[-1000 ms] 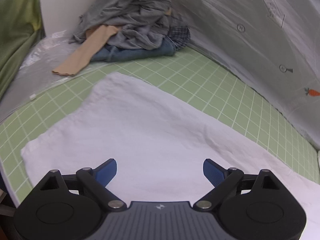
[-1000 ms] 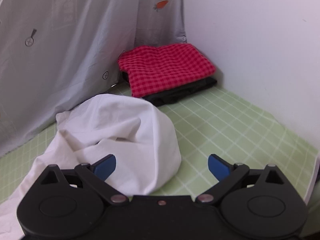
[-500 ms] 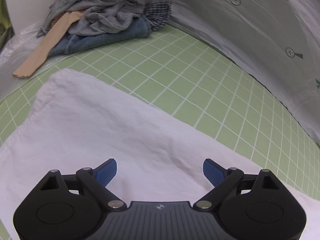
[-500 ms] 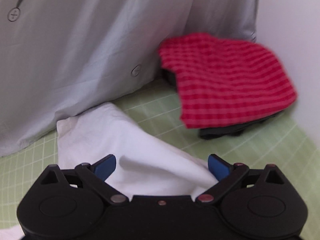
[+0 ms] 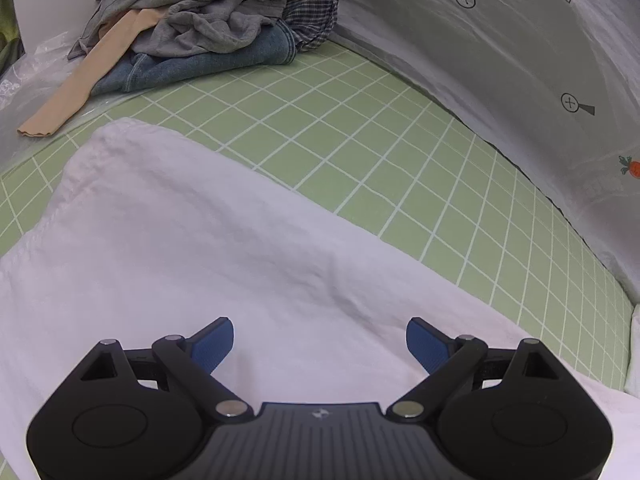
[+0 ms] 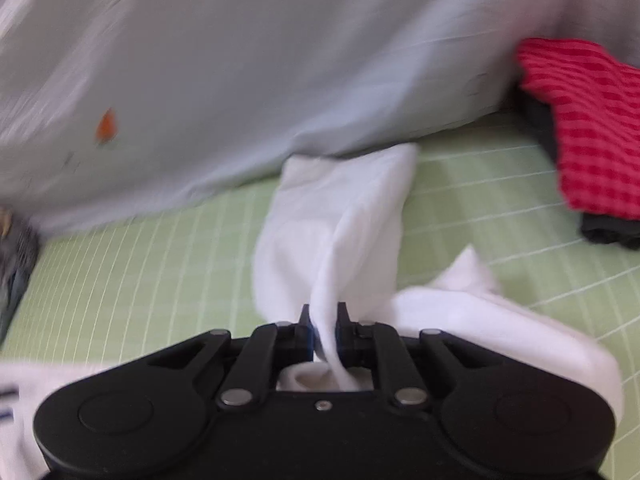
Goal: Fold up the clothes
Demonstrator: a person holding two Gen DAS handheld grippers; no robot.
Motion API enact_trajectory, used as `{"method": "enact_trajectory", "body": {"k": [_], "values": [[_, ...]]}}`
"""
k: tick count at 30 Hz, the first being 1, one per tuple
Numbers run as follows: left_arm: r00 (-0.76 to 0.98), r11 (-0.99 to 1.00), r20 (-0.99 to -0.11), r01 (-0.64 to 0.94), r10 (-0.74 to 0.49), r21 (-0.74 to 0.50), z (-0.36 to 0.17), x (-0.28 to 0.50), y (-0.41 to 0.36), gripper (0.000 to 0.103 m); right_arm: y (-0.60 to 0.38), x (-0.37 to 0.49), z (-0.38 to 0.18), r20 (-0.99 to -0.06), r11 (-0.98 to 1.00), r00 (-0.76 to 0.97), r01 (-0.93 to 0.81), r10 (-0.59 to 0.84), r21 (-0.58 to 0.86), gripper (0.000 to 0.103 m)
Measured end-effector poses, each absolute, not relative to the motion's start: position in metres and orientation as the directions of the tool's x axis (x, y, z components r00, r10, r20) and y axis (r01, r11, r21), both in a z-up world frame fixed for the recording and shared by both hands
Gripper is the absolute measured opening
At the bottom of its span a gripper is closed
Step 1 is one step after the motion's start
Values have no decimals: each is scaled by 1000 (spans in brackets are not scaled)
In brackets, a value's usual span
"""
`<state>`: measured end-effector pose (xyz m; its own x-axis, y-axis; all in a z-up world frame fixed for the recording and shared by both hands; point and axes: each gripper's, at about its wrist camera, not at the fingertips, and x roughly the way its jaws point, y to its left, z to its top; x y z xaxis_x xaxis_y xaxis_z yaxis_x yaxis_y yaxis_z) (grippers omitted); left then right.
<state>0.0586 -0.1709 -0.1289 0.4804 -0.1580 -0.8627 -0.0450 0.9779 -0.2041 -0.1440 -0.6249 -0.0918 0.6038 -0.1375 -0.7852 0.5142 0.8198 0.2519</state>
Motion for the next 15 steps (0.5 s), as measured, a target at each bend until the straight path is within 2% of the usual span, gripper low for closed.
{"method": "enact_trajectory", "body": {"k": [5,7,9,11,12,13,15], "values": [[476,983,-865,-14,-156,-185,-128,51,-176,93,-581,-164,-105,-759,799,651,446,20,404,10],[478,984,-864,6,-159,-178,-126,50,-181,93,-569,-170,-105,-746,785,664,440,42,436,11],[483,984,-859,37,-170,-174,-123,50,-190,93,-563,-177,-102,-733,766,680,461,19,448,18],[491,983,-852,80,-183,-165,-117,53,-203,93,-565,-184,-92,-703,734,711,485,-15,475,46],[493,981,-849,105,-192,-161,-114,55,-211,93,-567,-189,-83,-683,716,729,499,-43,488,54],[494,979,-845,132,-202,-157,-112,58,-221,93,-569,-194,-74,-665,704,743,515,-82,489,58],[493,971,-840,183,-226,-154,-107,66,-243,93,-577,-207,-54,-627,679,758,557,-180,478,81]]}}
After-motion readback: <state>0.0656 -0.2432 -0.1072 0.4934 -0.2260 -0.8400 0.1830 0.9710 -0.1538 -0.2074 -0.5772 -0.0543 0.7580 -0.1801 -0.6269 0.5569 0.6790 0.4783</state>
